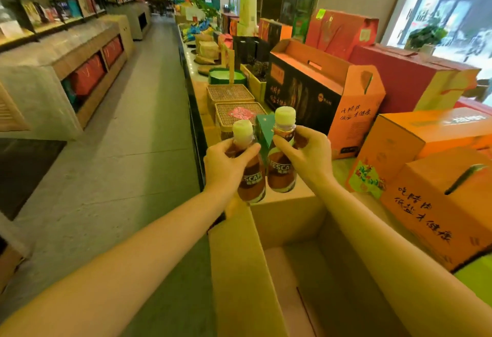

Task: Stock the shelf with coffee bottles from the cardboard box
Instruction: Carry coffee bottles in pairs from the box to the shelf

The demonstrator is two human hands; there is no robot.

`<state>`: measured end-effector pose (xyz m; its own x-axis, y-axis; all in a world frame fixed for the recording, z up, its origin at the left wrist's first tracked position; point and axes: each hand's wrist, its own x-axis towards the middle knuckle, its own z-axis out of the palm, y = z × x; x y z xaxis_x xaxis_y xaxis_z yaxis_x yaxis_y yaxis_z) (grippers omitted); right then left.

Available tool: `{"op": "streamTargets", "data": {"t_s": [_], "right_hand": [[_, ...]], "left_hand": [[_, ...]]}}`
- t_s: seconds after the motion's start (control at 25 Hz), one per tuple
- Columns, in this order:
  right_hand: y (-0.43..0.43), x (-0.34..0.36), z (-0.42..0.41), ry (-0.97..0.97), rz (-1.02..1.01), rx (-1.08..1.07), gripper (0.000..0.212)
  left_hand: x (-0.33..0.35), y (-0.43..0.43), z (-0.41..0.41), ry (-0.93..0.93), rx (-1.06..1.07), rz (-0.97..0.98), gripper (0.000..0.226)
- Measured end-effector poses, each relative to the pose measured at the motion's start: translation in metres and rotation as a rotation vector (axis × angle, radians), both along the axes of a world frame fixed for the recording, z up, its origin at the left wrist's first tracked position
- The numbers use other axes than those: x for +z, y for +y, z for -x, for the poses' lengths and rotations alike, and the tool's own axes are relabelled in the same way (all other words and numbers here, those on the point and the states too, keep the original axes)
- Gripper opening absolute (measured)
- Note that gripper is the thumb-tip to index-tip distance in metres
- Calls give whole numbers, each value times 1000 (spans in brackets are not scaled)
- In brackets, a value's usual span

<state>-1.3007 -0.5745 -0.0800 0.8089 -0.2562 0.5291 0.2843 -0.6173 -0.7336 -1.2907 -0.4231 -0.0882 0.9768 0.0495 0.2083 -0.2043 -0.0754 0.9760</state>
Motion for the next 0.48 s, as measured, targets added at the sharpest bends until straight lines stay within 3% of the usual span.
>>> {"op": "streamTargets", "data": {"t_s": [0.32,0.48], "right_hand": [[208,54,-69,71,-47,301,26],[352,68,-114,46,-115,400,23]], "left_hand": [[54,223,-51,-110,130,0,10],[79,371,-76,-168,247,-70,21]]}}
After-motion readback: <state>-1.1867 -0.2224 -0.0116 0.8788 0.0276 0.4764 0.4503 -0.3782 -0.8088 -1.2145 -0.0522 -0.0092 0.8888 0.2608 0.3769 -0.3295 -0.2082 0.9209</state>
